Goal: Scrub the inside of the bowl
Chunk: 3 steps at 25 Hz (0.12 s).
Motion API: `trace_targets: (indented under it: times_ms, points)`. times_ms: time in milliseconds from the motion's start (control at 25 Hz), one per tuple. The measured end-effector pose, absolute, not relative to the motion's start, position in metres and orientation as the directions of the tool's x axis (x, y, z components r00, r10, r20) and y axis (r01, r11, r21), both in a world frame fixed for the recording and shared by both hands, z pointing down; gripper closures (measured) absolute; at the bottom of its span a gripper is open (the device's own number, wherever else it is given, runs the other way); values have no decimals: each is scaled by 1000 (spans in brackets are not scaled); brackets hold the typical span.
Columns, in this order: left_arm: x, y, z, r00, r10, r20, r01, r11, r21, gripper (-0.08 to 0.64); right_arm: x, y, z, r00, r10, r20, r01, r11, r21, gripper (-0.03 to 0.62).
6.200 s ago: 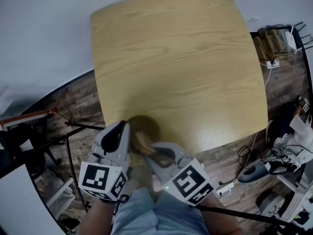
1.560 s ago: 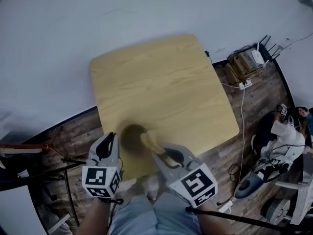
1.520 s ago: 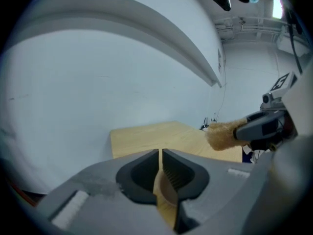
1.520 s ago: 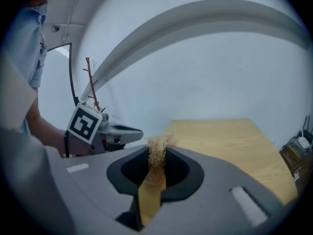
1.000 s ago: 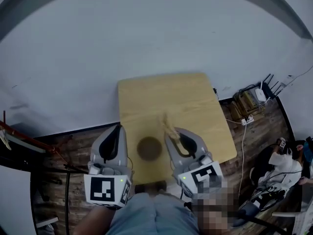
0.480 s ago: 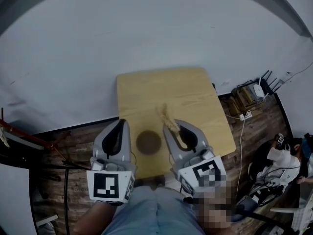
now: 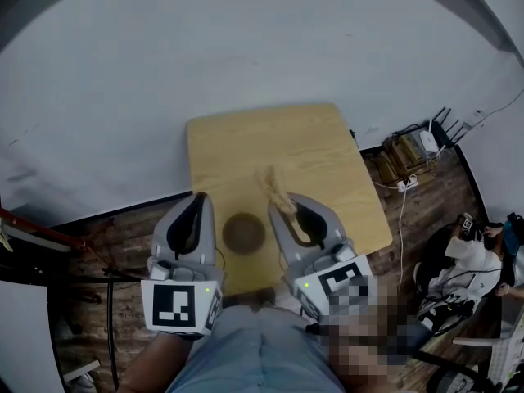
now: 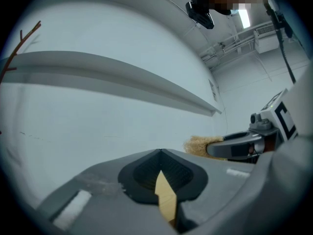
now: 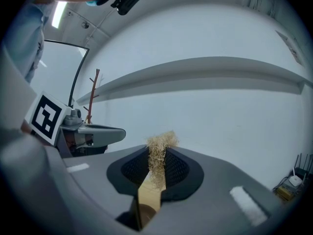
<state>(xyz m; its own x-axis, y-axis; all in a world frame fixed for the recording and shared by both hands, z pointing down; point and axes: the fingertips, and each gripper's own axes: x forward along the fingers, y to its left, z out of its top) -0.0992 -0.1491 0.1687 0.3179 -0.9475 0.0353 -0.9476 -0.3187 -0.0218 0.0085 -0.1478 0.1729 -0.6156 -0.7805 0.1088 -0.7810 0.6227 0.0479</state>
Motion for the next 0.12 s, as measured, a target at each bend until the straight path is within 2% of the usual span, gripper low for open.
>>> trace_targets:
  times_ms: [120]
  points:
    - [-96, -150, 170, 321, -946, 36, -947, -322, -23, 540, 13, -150, 172, -610, -786, 100, -786, 616, 44, 534]
